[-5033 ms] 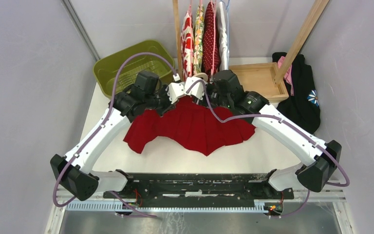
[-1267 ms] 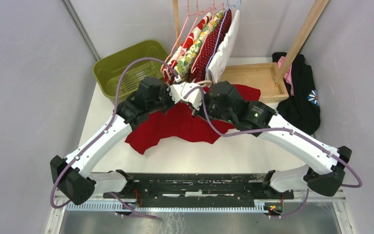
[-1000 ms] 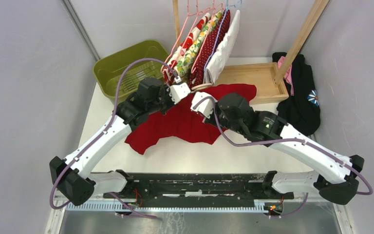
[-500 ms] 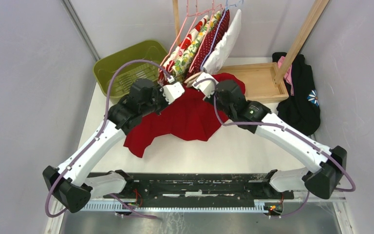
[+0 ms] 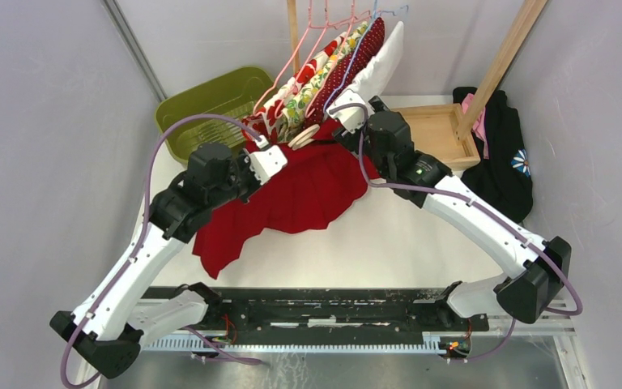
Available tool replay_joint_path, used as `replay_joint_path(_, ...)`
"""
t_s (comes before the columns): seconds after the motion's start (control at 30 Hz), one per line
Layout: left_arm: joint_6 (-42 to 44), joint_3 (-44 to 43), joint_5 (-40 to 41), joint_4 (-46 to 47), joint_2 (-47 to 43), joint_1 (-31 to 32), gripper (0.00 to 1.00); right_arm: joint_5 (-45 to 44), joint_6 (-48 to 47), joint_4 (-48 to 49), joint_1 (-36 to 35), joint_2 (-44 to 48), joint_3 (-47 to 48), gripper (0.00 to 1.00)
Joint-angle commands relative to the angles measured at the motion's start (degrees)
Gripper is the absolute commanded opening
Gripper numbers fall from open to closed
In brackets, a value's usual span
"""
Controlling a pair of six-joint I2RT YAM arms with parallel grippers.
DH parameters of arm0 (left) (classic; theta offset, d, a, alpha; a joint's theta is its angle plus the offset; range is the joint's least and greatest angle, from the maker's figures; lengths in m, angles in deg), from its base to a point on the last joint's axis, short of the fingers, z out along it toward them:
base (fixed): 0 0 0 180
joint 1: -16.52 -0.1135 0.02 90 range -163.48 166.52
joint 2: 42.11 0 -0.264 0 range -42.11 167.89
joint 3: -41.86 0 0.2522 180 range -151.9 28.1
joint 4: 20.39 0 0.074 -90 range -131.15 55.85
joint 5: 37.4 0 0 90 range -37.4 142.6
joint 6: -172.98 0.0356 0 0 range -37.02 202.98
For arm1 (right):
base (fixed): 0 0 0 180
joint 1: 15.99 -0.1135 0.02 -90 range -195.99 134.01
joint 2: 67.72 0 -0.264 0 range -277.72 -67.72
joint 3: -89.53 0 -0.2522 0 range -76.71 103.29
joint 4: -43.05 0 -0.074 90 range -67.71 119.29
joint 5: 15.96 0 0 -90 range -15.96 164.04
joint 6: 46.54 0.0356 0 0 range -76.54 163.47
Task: Remove the skirt from the hanger
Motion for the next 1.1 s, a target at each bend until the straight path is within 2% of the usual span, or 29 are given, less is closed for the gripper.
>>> replay_joint_path(0.0, 1.13, -3.06, 0.15, 0.36, -4.45, -0.78, 0.03, -8.16, -3.71, -2.06, 4.15, 1.07, 1.74, 0.79)
replay_joint_path(0.2, 3.14, -4.63, 0.77, -0.76, -3.71, -0.81, 0.03, -3.53, -5.82, -7.09, 5.22, 6.04, 1.74, 0.9)
replay_joint_path(0.33, 5.72, -6.26, 0.41, -2.88, -3.25, -0.8, 0.03, 1.74, -7.17, -10.08, 7.37, 8.92, 6.06, 0.94)
replay_joint_path(0.43, 7.97, -8.44, -2.18, -4.85, -2.57, -0.8, 0.03, 6.41, -7.83, -14.51, 8.19, 8.71, 11.29, 0.94)
replay_joint_path(0.57, 10.71, -11.15, -6.86, -7.55, -0.69, -0.44, 0.03, 8.76, -5.68, -14.51, 8.25, 8.09, 13.2, 0.92)
replay_joint_path(0.8, 15.53, -15.54, -10.52, -11.28, 3.5, 2.07, 0.03, 15.15, -3.2, -16.09, 8.21, 6.41, 10.84, 0.89)
replay_joint_path(1.07, 18.25, -23.16, -8.25, -13.81, 10.26, 2.51, 0.03, 23.16, -2.7, -21.27, 8.2, 11.09, 4.53, 0.87)
